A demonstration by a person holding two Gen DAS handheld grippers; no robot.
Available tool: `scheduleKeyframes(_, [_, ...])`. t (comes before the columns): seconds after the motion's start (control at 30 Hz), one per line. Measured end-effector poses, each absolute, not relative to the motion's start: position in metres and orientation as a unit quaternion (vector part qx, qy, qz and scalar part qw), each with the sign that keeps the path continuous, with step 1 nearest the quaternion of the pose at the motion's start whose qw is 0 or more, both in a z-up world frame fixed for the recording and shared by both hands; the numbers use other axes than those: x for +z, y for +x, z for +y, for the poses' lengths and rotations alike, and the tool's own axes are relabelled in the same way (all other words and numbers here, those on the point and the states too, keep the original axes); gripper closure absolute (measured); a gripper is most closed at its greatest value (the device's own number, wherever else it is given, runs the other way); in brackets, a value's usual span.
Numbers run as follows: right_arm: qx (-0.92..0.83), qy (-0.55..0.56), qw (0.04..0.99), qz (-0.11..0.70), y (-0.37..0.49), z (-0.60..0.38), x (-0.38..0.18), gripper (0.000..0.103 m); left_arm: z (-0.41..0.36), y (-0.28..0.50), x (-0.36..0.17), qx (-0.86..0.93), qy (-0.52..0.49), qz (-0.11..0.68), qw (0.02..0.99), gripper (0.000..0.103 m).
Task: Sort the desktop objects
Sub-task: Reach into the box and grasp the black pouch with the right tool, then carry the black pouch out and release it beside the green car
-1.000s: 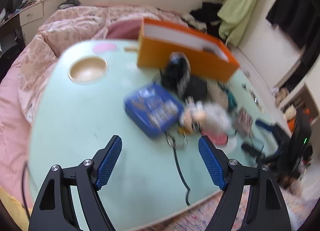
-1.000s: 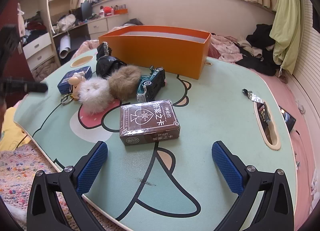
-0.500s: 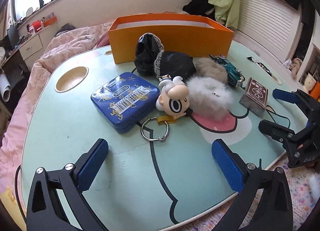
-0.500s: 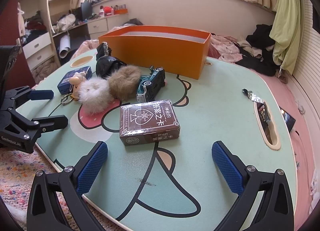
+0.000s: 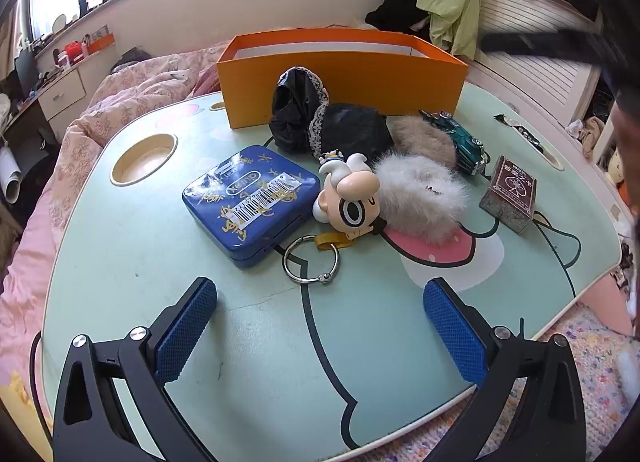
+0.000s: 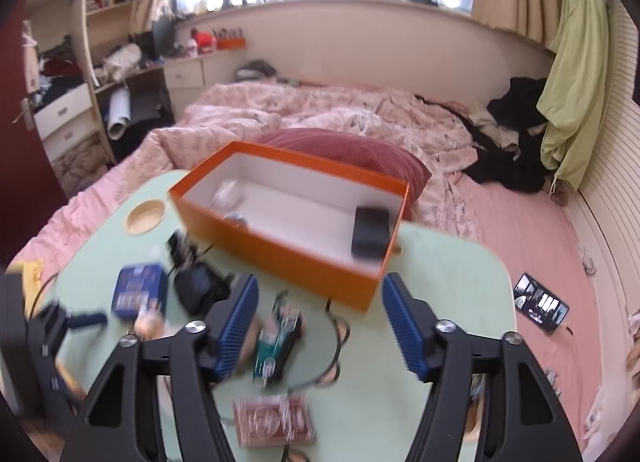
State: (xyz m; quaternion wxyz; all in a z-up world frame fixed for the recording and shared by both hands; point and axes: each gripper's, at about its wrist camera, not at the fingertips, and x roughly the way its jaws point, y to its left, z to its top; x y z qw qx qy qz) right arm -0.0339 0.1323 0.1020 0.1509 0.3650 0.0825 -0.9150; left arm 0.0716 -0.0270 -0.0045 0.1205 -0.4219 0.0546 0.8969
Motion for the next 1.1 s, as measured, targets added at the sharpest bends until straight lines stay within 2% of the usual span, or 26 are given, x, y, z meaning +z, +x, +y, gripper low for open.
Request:
scheduleKeyframes(0.07, [-0.9,0.404,0.123,0.112,-0.077,0.118,0.106,0.053,-0.027,0.071,-0.005,0.897,-0.421,0.054,0.121,0.0])
scheduleKeyframes(0.27, [-0.839,0.507,0.025,0.196,-0.185,0.091,0.079,0.054,-0.029,0.071,-0.006,0.899,-0.418,0.054,0.123,0.0])
scheduleKeyframes(0.53, [-0.785,0.546,-0.021,0.292,-0.213,0.068,0.053,0.054,-0.03,0.071,-0.007,0.901,-0.412,0.053,0.125,0.0])
scheduleKeyframes(0.73, [-0.776,0.551,-0.007,0.308,-0.211,0.054,0.045,0.055,-0.031,0.072,-0.007,0.903,-0.408,0.05,0.128,0.0])
scheduleKeyframes(0.8, [-0.753,0.579,-0.03,0.31,-0.217,0.058,0.033,0.056,-0.032,0.072,-0.007,0.903,-0.407,0.049,0.128,0.0])
scheduleKeyframes(0.9, [-0.733,0.618,-0.036,0.281,-0.229,0.067,0.014,0.059,-0.032,0.073,-0.008,0.904,-0.406,0.049,0.129,0.0])
scheduleKeyframes(1.1, [-0.752,0.611,-0.006,0.248,-0.23,0.071,0.025,0.063,-0.035,0.073,-0.008,0.905,-0.403,0.047,0.13,0.0])
